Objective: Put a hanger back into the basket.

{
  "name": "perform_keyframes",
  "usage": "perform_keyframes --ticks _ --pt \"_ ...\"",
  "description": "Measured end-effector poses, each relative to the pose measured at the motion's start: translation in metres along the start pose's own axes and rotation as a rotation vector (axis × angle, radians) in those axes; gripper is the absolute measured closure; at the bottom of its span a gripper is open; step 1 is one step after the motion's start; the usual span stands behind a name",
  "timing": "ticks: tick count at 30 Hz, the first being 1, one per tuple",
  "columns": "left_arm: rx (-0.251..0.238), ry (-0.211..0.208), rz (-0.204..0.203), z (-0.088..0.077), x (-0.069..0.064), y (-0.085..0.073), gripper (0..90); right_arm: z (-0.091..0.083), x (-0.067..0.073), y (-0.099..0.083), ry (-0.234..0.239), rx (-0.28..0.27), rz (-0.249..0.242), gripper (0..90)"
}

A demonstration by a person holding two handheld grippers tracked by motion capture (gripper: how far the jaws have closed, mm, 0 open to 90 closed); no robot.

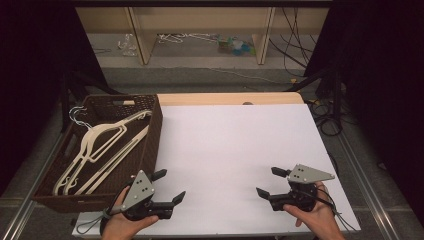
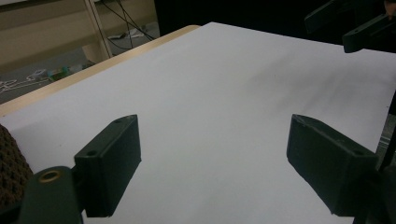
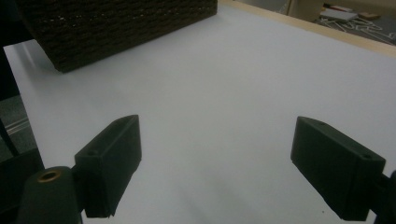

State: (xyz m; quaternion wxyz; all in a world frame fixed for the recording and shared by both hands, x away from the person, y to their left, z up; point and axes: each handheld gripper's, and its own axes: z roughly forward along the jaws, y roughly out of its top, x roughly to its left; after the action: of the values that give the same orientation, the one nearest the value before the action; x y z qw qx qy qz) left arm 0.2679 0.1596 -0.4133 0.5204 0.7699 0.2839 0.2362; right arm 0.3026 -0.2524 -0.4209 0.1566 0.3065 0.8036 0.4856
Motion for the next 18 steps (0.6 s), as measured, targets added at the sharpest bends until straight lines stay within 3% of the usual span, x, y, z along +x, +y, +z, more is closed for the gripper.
perform_keyframes --ticks 11,18 --pt "-0.013 0.035 -0.015 -0.004 0.002 -0.012 17.0 -0.014 0.016 -0.006 -0.009 -0.043 0.007 16.7" --pt "-0.024 0.046 -0.006 -0.006 0.006 -0.014 17.0 -0.02 0.017 -0.011 -0.034 -0.067 0.009 16.7"
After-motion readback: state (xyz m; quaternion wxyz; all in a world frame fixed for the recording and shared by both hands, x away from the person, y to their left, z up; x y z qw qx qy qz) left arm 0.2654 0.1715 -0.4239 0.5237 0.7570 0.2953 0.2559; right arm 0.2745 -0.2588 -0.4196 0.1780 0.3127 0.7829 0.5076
